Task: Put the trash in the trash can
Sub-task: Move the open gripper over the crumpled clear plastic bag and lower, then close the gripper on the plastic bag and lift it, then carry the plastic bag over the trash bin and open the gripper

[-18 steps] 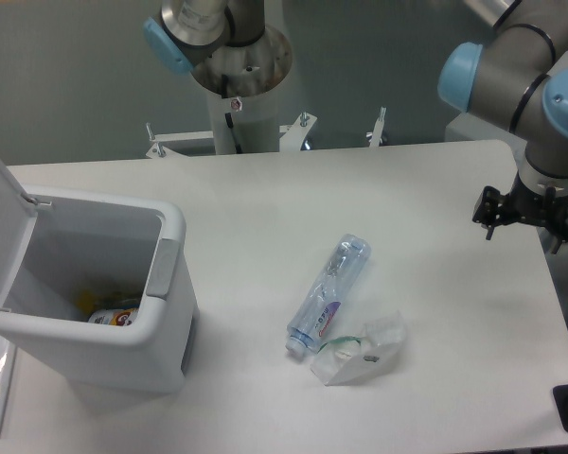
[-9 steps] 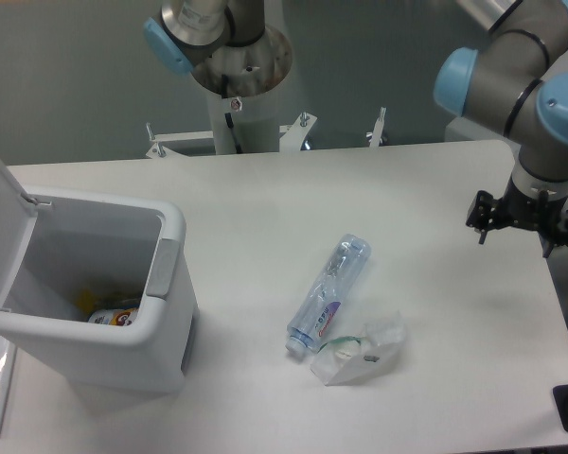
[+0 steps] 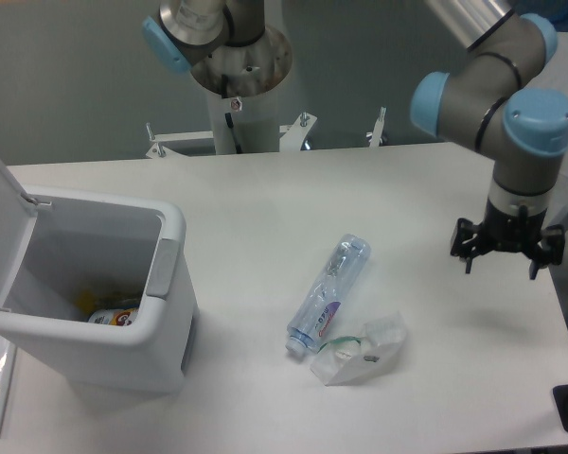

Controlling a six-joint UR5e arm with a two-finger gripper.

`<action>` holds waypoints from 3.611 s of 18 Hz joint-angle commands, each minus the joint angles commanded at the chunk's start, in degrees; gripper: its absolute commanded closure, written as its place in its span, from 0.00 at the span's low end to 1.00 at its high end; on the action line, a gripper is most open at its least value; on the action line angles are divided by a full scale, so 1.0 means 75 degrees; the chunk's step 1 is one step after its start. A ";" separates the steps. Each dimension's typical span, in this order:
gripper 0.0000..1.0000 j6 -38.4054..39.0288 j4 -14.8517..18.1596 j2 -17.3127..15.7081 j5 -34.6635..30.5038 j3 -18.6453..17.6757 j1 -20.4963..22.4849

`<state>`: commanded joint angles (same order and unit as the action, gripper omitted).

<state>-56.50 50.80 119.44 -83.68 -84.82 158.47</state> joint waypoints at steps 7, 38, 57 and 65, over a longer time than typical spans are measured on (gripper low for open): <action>0.00 0.0163 0.0082 0.0094 0.0529 -0.0398 -0.0305; 1.00 0.1661 0.0164 0.0400 0.1042 0.0433 -0.1232; 1.00 0.3584 0.1711 -0.2201 0.4279 0.0820 -0.1815; 1.00 0.3913 0.1933 -0.2987 0.4256 0.0598 -0.2835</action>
<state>-27.16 65.30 97.04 -51.77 -80.33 137.21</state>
